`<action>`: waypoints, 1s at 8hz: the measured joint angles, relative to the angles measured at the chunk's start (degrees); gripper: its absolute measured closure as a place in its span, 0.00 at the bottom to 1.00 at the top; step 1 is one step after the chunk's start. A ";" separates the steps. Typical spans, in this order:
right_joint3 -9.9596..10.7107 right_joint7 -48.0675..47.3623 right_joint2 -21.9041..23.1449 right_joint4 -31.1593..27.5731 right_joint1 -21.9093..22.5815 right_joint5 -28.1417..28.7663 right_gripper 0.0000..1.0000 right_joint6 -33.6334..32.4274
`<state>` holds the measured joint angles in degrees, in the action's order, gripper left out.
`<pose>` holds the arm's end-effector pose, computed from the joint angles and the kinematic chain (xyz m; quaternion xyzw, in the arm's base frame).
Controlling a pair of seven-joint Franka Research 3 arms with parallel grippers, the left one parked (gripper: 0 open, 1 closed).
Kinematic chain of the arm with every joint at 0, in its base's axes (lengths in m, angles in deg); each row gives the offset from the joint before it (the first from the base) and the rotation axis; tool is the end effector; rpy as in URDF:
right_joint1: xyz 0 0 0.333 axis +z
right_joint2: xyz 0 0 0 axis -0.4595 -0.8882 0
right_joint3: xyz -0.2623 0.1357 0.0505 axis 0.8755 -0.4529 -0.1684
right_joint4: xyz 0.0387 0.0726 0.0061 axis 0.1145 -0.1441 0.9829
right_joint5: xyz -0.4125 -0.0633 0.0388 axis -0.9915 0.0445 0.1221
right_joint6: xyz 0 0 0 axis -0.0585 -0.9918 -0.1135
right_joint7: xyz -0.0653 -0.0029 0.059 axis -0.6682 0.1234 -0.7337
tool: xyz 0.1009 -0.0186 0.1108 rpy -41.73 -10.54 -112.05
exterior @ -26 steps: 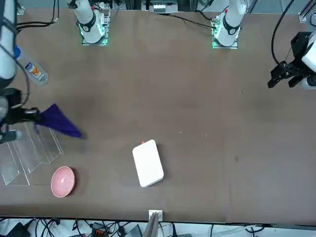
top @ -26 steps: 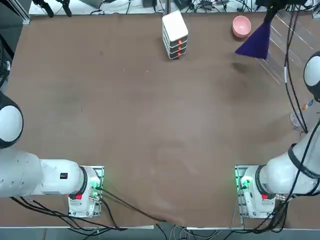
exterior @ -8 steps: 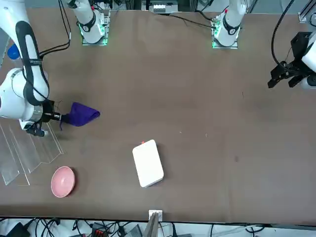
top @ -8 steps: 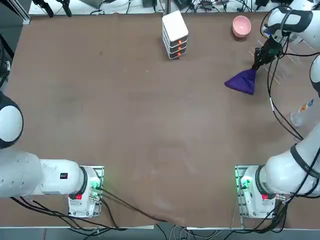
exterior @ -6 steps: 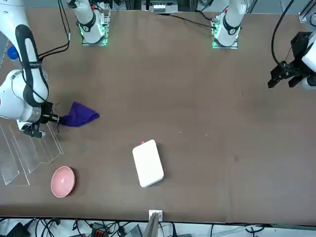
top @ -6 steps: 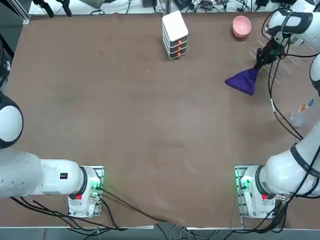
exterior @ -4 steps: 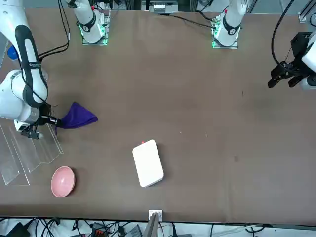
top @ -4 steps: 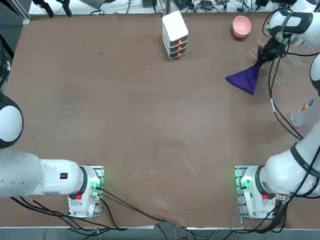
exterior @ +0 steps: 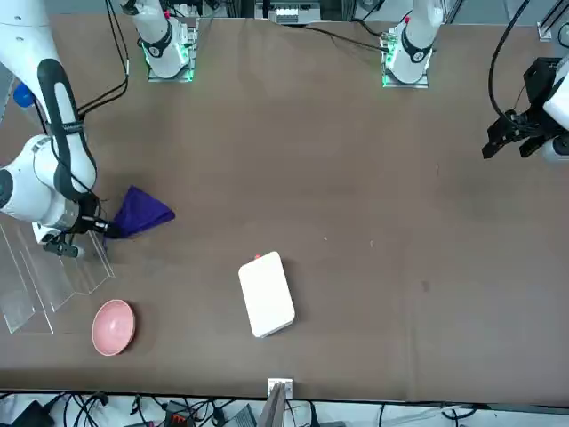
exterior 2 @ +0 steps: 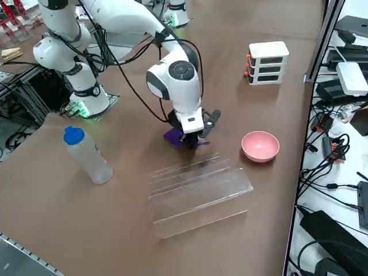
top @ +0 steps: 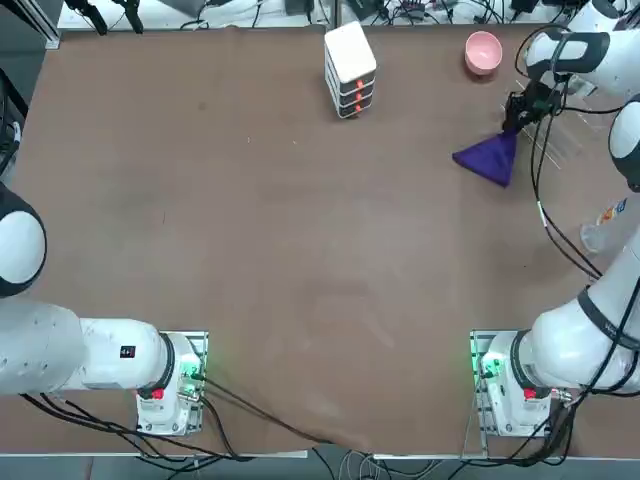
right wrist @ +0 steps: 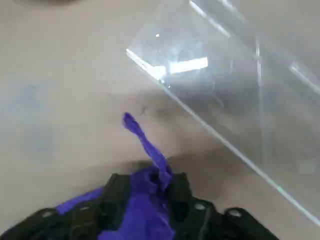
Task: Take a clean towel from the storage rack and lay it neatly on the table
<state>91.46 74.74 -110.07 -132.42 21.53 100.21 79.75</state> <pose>0.6282 -0.1201 0.1510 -0.9954 0.0810 0.0155 0.0492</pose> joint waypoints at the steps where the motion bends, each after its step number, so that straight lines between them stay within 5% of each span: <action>1: 0.00 0.00 0.11 1.64 0.11 -0.71 0.30 0.00; 3: 0.00 0.00 1.06 4.90 0.14 -0.93 0.00 -2.04; 7: 0.08 -2.59 2.08 3.66 0.33 -0.94 0.05 -5.67; 8: 0.24 -3.22 2.09 1.97 0.30 -0.94 0.15 -4.45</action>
<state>91.70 71.51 -107.98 -130.44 21.83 99.27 75.30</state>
